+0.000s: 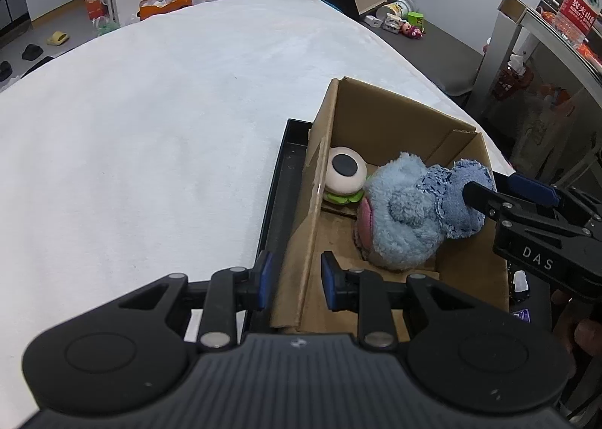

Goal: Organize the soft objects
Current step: 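Carry the denim cloth into the box and open the right gripper, then move the right gripper to the black sequined plush and close on it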

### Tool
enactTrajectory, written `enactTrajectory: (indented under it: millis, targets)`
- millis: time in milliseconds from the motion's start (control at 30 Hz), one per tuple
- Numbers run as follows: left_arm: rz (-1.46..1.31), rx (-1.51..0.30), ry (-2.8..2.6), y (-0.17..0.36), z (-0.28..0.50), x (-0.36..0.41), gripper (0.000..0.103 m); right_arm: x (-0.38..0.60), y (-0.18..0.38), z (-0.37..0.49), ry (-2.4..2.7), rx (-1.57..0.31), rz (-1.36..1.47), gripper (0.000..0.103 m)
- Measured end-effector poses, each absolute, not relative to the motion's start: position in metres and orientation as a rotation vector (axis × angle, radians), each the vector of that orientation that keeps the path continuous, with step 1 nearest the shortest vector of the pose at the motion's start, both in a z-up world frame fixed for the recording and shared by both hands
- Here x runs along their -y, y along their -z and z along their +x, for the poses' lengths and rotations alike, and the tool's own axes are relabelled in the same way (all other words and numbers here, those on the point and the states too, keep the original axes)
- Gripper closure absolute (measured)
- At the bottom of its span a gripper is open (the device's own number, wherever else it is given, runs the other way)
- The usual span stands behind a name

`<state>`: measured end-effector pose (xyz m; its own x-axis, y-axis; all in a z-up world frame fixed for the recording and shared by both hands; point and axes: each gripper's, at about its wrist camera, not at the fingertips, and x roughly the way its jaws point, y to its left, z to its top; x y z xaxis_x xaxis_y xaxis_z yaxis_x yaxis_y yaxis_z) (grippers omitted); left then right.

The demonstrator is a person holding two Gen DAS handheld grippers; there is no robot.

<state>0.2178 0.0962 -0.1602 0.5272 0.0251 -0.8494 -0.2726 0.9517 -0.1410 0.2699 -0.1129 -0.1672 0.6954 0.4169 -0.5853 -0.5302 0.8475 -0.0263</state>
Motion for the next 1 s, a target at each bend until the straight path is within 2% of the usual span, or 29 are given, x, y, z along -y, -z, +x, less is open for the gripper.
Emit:
enactTrajectory:
  millis: [367,500,633,1000]
  targets:
    - [-0.235,-1.018,-0.201,0.157,0.222,-0.083,0.070,0.128,0.163,0.268,-0.526,-0.594,-0.164,0.038]
    - [-0.223,-1.020,-0.196,0.155,0.223,-0.074,0.064,0.140,0.162,0.267,-0.521,-0.607,-0.144,0.038]
    - [-0.211,-1.021,-0.198,0.152,0.224,-0.068,0.053,0.155,0.167,0.261,-0.521,-0.627,-0.124,0.038]
    - [-0.165,-1.027,-0.226,0.151,0.225,-0.050,0.036,0.190,0.188,0.250,-0.505,-0.714,-0.108,0.037]
